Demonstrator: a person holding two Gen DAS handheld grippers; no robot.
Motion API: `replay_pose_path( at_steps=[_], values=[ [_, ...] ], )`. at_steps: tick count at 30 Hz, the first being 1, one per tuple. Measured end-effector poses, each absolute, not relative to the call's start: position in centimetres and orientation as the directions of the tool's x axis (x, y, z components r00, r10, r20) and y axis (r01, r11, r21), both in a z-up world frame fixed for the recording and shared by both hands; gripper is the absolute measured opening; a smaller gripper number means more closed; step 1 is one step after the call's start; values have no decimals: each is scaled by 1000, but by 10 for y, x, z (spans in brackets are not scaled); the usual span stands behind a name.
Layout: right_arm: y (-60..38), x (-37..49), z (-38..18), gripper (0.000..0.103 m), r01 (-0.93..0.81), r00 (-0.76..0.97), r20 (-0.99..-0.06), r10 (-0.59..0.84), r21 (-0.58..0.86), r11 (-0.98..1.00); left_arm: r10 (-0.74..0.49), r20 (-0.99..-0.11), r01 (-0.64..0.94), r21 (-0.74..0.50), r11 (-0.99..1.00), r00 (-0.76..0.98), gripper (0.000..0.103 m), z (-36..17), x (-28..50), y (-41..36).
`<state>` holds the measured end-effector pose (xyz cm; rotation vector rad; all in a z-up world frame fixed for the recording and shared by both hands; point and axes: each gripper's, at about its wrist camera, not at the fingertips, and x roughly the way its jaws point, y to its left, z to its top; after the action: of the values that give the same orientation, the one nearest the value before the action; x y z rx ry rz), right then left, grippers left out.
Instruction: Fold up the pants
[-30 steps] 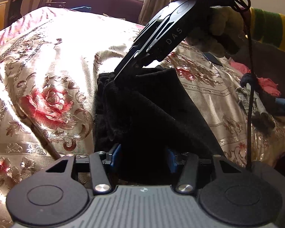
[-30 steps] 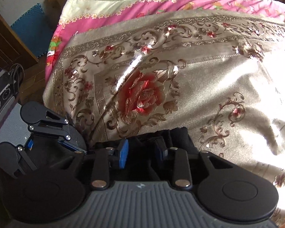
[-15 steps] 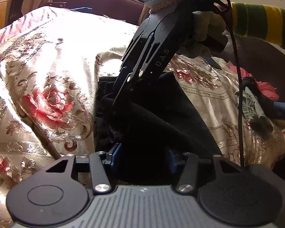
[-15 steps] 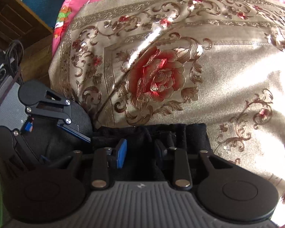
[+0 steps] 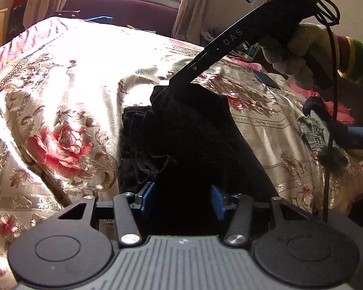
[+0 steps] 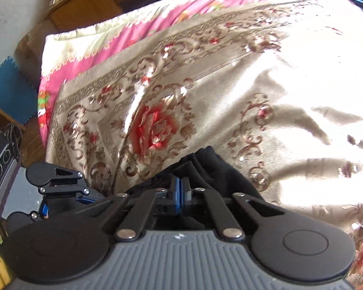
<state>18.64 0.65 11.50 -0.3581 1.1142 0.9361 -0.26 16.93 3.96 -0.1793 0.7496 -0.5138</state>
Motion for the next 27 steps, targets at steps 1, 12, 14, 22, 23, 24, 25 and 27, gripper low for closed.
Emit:
replay_pose_path(
  at_steps=[1, 12, 14, 22, 23, 24, 25, 27],
  values=[
    [1, 189, 115, 1, -773, 147, -875, 462, 190, 605, -502, -601, 380, -328, 865, 622, 62, 43, -3, 170],
    [24, 189, 72, 6, -841, -35, -899, 436, 263, 473, -505, -655, 266, -435, 860, 563, 63, 39, -22, 174],
    [27, 189, 74, 8, -863, -59, -897, 438, 266, 429, -495, -675, 241, -439, 866, 547, 64, 36, -29, 183],
    [36, 205, 55, 12, -847, -173, -879, 445, 363, 387, -575, -646, 253, -527, 812, 502, 67, 42, -36, 187],
    [33, 206, 55, 12, -837, -179, -871, 457, 379, 396, -592, -636, 257, -544, 799, 495, 70, 43, -38, 186],
    [30, 206, 55, 12, -827, -184, -865, 467, 393, 402, -609, -627, 252, -566, 785, 486, 71, 42, -37, 184],
    [26, 207, 55, 13, -821, -190, -858, 478, 405, 402, -622, -621, 252, -582, 773, 477, 72, 41, -35, 180],
    [21, 207, 58, 13, -817, -181, -854, 489, 407, 409, -594, -642, 234, -559, 795, 486, 73, 36, -28, 169]
  ],
)
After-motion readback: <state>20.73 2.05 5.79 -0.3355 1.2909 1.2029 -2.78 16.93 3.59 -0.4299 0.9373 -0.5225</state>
